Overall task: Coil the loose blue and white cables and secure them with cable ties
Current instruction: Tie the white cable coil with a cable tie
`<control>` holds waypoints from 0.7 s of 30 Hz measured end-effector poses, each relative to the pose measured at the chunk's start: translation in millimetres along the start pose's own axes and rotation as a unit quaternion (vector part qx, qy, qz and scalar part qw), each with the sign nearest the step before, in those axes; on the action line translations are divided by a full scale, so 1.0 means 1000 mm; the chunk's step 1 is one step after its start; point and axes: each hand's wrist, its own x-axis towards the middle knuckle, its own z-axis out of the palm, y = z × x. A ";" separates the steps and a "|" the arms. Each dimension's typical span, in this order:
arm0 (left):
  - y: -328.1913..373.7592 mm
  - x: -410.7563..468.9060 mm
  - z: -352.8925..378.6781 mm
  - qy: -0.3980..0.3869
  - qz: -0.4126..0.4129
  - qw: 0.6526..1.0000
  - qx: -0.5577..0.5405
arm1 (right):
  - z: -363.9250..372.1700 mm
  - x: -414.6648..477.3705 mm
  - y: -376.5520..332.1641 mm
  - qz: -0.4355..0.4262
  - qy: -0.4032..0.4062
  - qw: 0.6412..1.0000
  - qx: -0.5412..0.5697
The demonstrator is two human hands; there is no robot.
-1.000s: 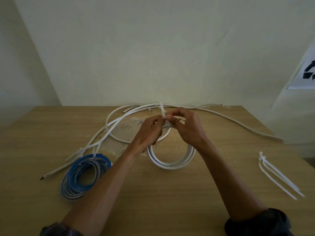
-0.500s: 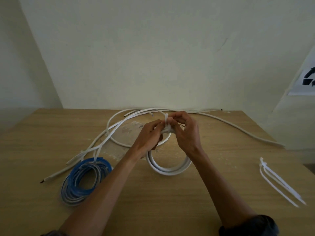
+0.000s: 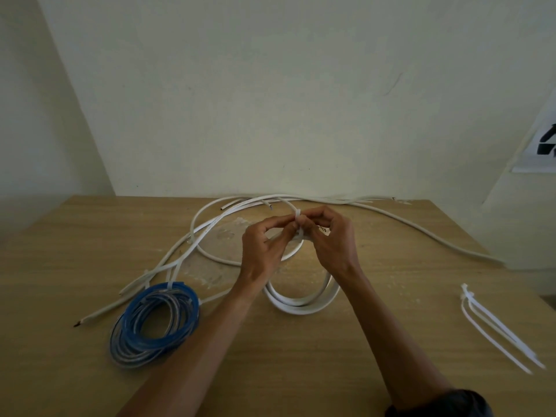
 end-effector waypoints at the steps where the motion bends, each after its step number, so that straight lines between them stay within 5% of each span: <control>1: 0.000 0.000 0.000 0.000 0.003 1.000 -0.004 | -0.001 0.000 0.000 0.000 -0.004 1.000 0.001; 10: -0.001 0.000 0.000 0.065 0.000 0.998 0.005 | 0.002 -0.003 -0.005 -0.067 0.056 0.996 -0.028; 21: 0.005 0.004 0.007 0.035 0.072 0.993 0.090 | 0.001 0.008 -0.015 -0.072 0.012 0.995 -0.062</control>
